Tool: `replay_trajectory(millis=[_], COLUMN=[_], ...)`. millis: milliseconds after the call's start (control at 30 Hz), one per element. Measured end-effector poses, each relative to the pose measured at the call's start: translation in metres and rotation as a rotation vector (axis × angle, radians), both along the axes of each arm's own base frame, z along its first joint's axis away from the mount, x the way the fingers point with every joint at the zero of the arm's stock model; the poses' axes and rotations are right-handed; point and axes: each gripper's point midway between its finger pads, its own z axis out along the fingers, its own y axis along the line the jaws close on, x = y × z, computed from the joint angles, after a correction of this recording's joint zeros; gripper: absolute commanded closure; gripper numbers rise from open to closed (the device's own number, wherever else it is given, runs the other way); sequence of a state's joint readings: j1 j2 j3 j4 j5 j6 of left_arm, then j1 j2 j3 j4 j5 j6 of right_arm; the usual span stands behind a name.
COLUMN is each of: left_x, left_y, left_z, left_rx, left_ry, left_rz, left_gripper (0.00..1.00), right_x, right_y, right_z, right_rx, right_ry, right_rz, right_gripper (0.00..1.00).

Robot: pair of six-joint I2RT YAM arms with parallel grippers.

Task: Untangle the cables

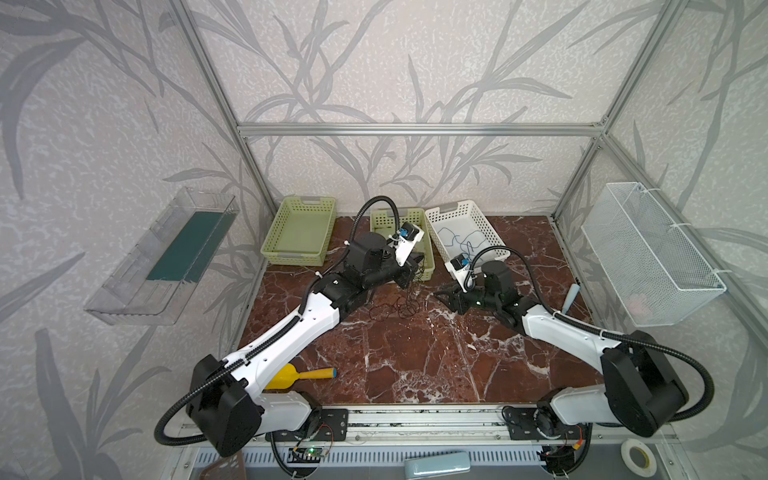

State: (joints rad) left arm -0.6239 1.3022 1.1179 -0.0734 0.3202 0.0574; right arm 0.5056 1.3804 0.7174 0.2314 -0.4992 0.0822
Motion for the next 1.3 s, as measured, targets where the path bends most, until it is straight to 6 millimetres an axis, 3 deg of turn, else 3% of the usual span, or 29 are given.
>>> replay_trajectory(millis=[200, 367, 533, 733, 1033, 1300], left_x=[-0.002, -0.009, -0.015, -0.016, -0.015, -0.015], left_y=[-0.003, -0.01, -0.015, -0.019, -0.032, -0.045], left_z=[0.003, 0.006, 0.004, -0.002, -0.03, -0.053], left_rx=[-0.02, -0.038, -0.044, -0.032, 0.028, 0.089], left_ry=[0.005, 0.007, 0.018, 0.026, 0.05, 0.086], left_rz=[-0.013, -0.06, -0.103, -0.126, -0.186, -0.24], left_gripper=[1.0, 1.0, 1.0, 1.0, 1.0, 1.0], right_x=[-0.011, -0.005, 0.009, 0.028, 0.024, 0.019], right_y=[0.013, 0.01, -0.007, -0.042, -0.015, -0.007], right_z=[0.019, 0.019, 0.023, 0.046, 0.077, 0.055], right_rx=[0.029, 0.005, -0.01, 0.076, 0.182, 0.187], right_ry=[-0.061, -0.092, -0.124, -0.101, 0.12, 0.36], right_rz=[0.039, 0.014, -0.043, -0.132, -0.032, -0.024], right_gripper=[0.47, 0.46, 0.45, 0.44, 0.42, 0.39])
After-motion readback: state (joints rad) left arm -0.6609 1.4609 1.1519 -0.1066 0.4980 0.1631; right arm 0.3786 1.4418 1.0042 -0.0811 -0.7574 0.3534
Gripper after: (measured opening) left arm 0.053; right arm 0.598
